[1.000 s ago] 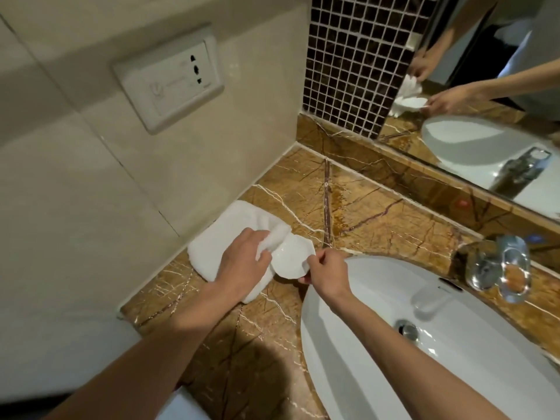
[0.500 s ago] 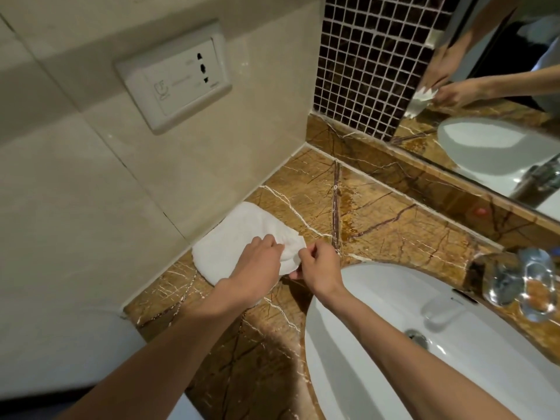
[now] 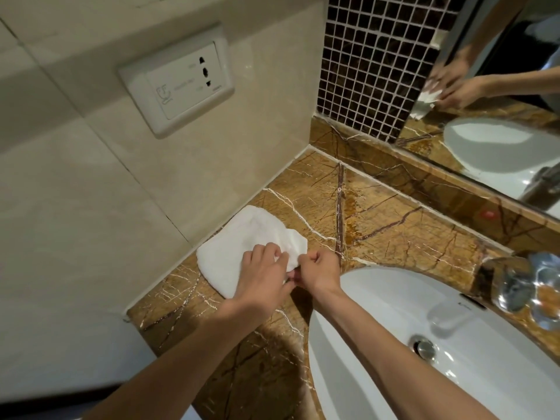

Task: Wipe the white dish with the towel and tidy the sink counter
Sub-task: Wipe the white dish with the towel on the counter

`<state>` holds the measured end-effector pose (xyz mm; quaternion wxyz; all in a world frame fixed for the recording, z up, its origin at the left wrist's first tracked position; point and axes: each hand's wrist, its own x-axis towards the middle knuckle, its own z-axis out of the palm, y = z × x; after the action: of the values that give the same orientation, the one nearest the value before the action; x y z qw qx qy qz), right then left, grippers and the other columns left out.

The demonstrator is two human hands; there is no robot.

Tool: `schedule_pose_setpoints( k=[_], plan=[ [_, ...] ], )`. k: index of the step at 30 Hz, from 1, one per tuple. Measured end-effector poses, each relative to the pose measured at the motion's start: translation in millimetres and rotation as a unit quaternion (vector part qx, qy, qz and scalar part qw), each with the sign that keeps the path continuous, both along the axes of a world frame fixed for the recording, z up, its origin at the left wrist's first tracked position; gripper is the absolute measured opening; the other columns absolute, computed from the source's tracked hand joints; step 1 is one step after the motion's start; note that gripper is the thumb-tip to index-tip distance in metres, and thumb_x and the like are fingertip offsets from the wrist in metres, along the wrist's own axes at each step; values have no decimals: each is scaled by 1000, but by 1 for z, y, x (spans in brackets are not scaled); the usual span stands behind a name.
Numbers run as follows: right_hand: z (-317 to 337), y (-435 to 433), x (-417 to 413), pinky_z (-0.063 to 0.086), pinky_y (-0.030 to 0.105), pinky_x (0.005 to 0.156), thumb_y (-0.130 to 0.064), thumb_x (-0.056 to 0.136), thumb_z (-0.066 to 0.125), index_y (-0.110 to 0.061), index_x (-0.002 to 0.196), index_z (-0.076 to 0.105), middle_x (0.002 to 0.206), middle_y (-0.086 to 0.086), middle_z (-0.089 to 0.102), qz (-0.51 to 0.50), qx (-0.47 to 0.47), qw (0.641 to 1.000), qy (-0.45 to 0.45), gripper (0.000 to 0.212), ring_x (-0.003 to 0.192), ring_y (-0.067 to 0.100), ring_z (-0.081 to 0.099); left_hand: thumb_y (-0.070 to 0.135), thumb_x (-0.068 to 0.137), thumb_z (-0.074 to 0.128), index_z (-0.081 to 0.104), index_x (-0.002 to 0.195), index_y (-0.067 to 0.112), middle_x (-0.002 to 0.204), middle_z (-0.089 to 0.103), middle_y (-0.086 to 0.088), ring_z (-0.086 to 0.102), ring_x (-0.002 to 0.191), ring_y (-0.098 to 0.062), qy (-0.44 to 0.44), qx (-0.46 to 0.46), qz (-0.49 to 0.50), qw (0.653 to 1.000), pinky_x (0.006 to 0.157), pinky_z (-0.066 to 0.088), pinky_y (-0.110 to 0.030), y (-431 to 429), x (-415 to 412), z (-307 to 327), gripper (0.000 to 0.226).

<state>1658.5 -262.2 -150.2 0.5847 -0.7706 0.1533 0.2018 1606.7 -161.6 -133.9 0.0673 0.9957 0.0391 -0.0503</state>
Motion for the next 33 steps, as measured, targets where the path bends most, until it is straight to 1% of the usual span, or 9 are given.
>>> schedule_pose_setpoints(
  k=[4, 8, 11, 16, 18, 20, 25, 29, 33],
  plan=[
    [2, 4, -7, 55, 46, 75, -5, 74, 57, -14, 60, 53, 62, 8, 58, 2, 1, 1000, 19, 16, 72, 32, 67, 40, 96, 41, 49, 128, 17, 125, 49, -5, 42, 114, -24, -5, 15, 10, 1000, 93, 30, -35, 2, 2, -2, 40],
    [-1, -2, -4, 51, 37, 65, -9, 77, 58, -18, 51, 49, 58, 12, 61, 22, 3, 998, 51, 29, 62, 27, 65, 29, 98, 39, 51, 121, 17, 118, 50, -4, 42, 111, -24, -9, 23, -34, 999, 90, 27, -34, 5, -2, -1, 29],
    [3, -1, 2, 55, 31, 51, -7, 84, 53, -6, 76, 57, 60, 13, 67, 30, 72, 989, 123, 9, 68, 30, 74, 23, 96, 43, 51, 120, 19, 117, 49, -1, 40, 109, -22, -19, 16, -45, 999, 88, 25, -32, 8, -6, -3, 25],
    [11, -8, 25, 41, 25, 39, -15, 95, 49, 5, 106, 58, 75, 21, 67, 132, 118, 970, 166, 25, 53, 25, 61, 1, 77, 68, 66, 102, 5, 98, 64, -10, 57, 91, -31, -79, -66, -47, 994, 78, 42, -39, 18, -19, 3, 25],
    [9, -11, 28, 37, 25, 38, -6, 93, 48, 11, 98, 59, 63, 17, 61, 164, 90, 970, 154, 21, 44, 19, 50, -9, 66, 74, 69, 94, 1, 91, 67, -14, 62, 84, -33, -99, -92, -49, 990, 72, 49, -40, 23, -23, 1, 30],
    [8, -11, 26, 36, 25, 37, 0, 92, 47, 10, 86, 58, 55, 14, 56, 156, 79, 976, 131, 16, 38, 17, 45, -4, 76, 69, 67, 107, 4, 107, 64, -12, 58, 100, -31, -78, -98, -32, 992, 83, 46, -39, 24, -22, 1, 33],
    [-1, -6, 11, 58, 35, 54, 5, 86, 53, -3, 77, 58, 79, 15, 68, 27, 66, 995, 71, 13, 64, 25, 69, 15, 92, 54, 40, 139, 17, 136, 39, -4, 32, 124, -20, -50, -67, 22, 996, 105, 32, -29, 15, -15, -7, 49],
    [-3, 0, -4, 41, 32, 54, 2, 75, 53, -17, 64, 48, 57, 2, 51, 6, 21, 1000, 9, 23, 54, 21, 49, 37, 90, 53, 33, 140, 11, 138, 36, -10, 32, 126, -25, -35, -4, 13, 999, 102, 29, -35, -1, -8, -7, 59],
    [-2, 0, -13, 36, 37, 61, 2, 72, 54, -17, 70, 41, 64, 6, 43, -8, 65, 997, 34, 23, 61, 22, 42, 23, 90, 56, 33, 137, 12, 134, 41, -10, 39, 119, -27, -21, 38, 34, 998, 96, 32, -34, -7, -2, -12, 54]
  ],
)
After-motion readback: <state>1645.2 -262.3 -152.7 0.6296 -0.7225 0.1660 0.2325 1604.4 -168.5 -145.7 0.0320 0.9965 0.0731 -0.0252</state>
